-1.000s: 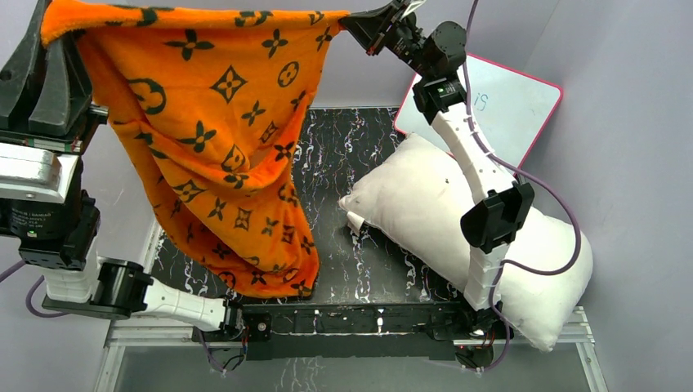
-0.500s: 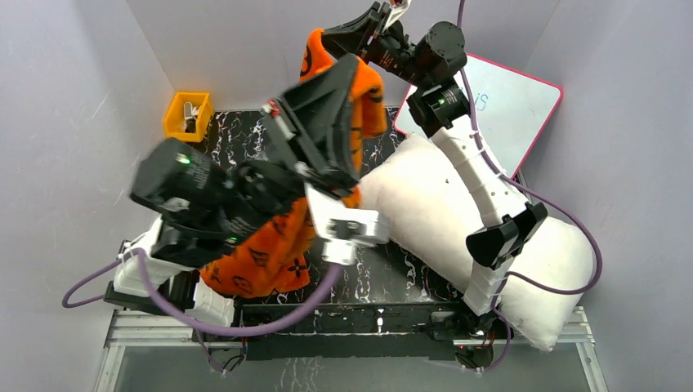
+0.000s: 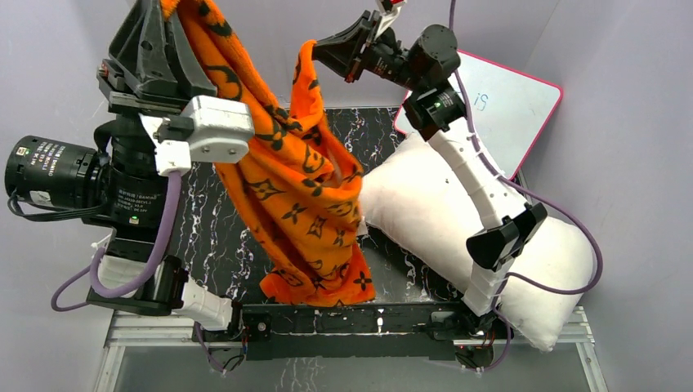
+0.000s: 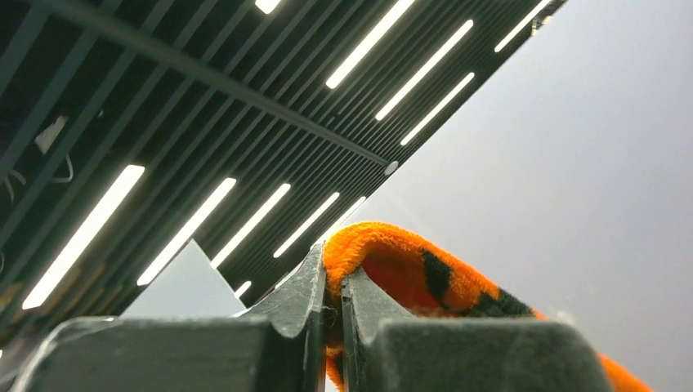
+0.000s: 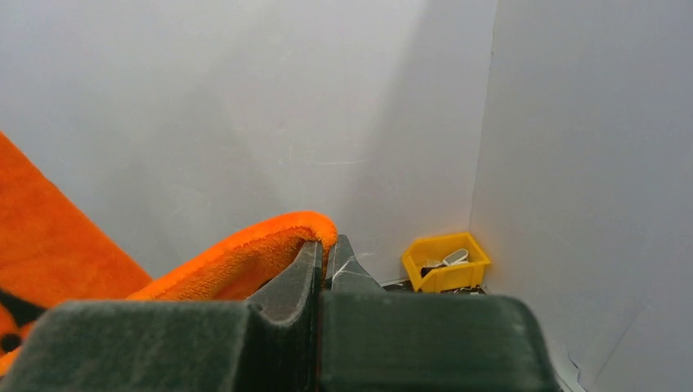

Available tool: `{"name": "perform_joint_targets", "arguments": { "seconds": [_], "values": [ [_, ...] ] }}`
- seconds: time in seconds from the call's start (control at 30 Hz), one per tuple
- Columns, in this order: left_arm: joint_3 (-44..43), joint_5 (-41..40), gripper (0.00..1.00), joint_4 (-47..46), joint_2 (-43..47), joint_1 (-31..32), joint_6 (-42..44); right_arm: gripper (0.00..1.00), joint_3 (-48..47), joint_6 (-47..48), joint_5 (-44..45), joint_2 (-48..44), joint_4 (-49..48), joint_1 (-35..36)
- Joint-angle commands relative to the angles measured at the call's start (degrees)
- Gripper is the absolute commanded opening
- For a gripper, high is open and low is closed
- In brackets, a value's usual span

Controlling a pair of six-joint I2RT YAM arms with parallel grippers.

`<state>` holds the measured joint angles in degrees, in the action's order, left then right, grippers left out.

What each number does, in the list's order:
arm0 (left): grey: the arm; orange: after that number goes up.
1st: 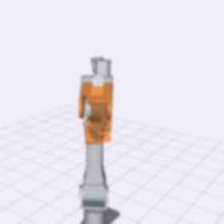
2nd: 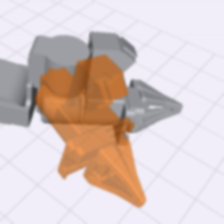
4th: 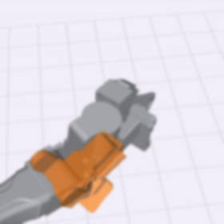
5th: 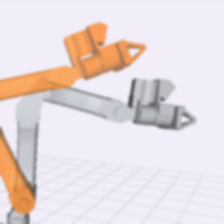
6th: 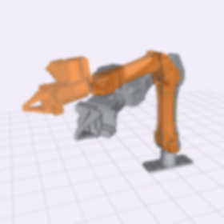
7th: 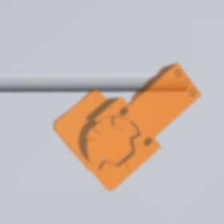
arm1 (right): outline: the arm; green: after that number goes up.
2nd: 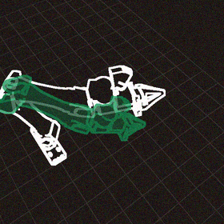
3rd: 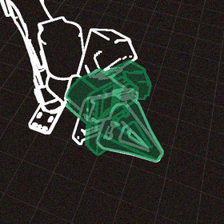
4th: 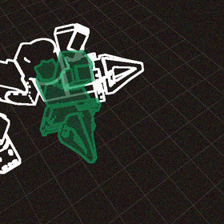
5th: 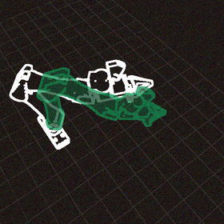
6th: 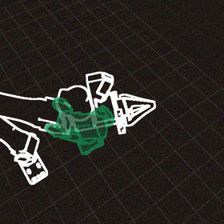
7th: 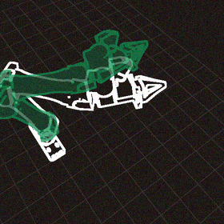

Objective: Remove the pillowcase from the pillow
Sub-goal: Adjust the pillowcase at the center of the board.

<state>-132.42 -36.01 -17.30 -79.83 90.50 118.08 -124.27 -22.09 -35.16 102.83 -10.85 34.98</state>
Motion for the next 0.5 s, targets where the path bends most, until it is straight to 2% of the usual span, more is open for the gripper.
{"name": "perform_joint_targets", "arguments": {
  "seconds": [0.0,0.1,0.27,0.37,0.47],
  "values": [
    [-3.0,2.2,0.0,-7.0,-7.2,-0.3,19.8,0.0,-2.7,1.3,-0.5,1.4,0.0,1.6],
    [-3.4,3.9,0.0,-12.3,-11.3,-1.0,26.2,0.0,-4.6,1.6,-0.8,2.1,0.9,1.9],
    [-8.0,6.0,0.0,-13.4,-17.0,-1.6,28.8,0.0,-5.6,0.6,-1.7,1.3,1.2,1.9],
    [-13.3,7.8,0.0,-7.8,-21.0,-2.1,23.3,0.0,-4.9,-0.3,-2.5,-0.2,1.1,1.9],
    [-19.5,9.9,0.0,2.8,-24.5,-4.7,9.7,0.0,-3.8,-1.3,-3.0,-1.6,0.4,1.9]
  ]
}}
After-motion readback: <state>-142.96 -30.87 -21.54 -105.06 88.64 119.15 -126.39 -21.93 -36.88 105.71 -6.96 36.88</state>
